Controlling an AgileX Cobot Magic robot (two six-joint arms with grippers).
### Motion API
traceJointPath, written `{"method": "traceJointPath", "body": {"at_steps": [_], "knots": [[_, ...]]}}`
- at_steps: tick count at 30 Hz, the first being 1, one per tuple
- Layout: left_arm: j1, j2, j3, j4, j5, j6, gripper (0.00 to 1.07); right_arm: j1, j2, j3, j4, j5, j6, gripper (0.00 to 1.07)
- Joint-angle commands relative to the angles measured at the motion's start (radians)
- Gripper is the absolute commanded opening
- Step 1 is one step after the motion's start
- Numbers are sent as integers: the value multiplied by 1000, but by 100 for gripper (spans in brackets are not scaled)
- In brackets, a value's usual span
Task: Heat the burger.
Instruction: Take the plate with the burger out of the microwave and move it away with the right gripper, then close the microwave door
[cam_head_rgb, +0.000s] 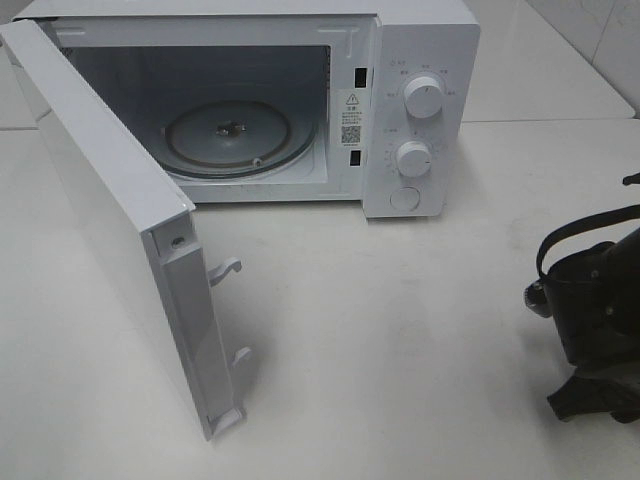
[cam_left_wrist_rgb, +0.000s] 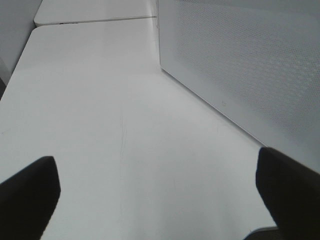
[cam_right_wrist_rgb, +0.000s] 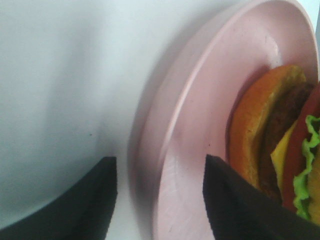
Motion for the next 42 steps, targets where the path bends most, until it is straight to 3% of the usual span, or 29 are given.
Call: {"method": "traceJointPath", "body": {"at_steps": [1, 7, 12, 13, 17, 23, 28, 38, 42], "knots": [[0, -4, 2, -2, -15, 0, 100, 35, -56, -8, 24, 4, -53, 59], [0, -4, 2, -2, -15, 0, 100, 103, -229, -56, 212, 10, -261, 59], [0, -4, 2, -2, -15, 0, 100, 103, -335, -91, 359, 14, -412, 59], [0, -4, 2, -2, -15, 0, 100, 103, -397, -117, 445, 27, -525, 59], [0, -4, 2, -2, -15, 0, 100, 103, -485, -149, 570, 39, -713, 60], [0, -4, 2, -2, -15, 0, 100, 103, -702, -162, 829, 74, -1024, 73], [0, -4, 2, -2, -15, 0, 100, 103, -841, -162, 899, 175, -1086, 77], [0, -4, 2, -2, -15, 0, 100, 103, -1117, -162, 902, 298, -1144, 76], [0, -4, 2, -2, -15, 0, 100, 76, -1312, -159, 902, 298, -1206, 76]]}}
